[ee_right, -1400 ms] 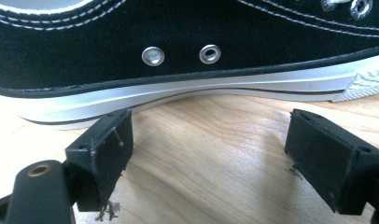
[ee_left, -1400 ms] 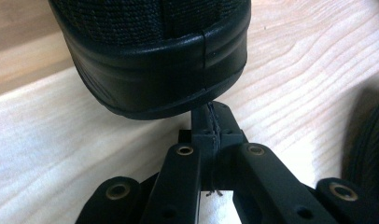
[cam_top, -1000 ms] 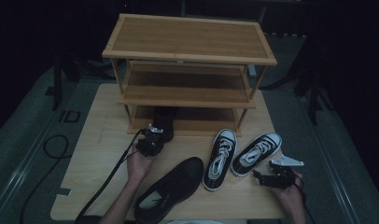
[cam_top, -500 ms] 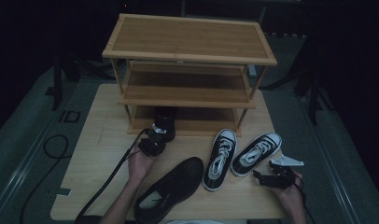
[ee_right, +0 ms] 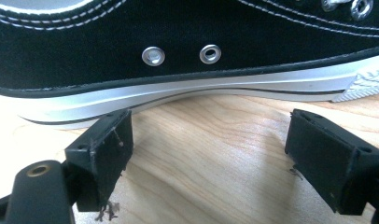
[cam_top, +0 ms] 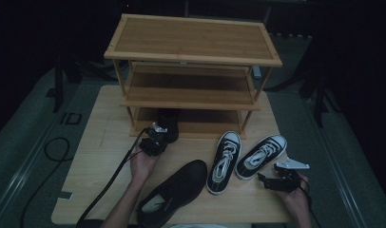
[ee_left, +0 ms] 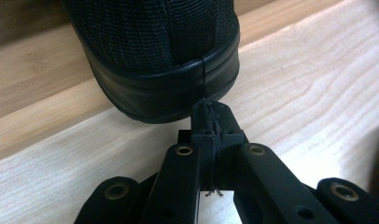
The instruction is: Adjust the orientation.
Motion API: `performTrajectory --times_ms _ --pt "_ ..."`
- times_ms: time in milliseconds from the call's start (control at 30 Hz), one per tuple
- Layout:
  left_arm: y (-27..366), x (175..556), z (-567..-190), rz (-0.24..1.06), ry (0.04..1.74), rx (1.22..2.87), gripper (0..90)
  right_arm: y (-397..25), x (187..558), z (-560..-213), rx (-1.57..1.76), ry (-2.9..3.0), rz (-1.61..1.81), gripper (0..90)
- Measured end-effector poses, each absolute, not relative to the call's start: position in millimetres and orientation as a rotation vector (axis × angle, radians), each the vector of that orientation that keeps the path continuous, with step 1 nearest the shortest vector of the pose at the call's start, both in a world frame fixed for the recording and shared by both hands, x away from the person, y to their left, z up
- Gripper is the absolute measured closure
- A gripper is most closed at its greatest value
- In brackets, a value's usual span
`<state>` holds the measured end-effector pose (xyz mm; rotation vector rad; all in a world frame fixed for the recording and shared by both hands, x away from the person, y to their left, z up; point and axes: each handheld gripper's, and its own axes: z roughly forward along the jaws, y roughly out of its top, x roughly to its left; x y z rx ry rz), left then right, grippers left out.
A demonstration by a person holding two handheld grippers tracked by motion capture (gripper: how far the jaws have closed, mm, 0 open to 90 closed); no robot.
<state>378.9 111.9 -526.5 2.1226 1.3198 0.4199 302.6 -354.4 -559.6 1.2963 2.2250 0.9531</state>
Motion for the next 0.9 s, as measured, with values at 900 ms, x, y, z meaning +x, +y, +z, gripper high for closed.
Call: performTrajectory --times_ms 900 --pt "116 368 -500 0.421 1.211 2.154 68.5 -354 303 -560 1.296 2.226 0.955 14.8"
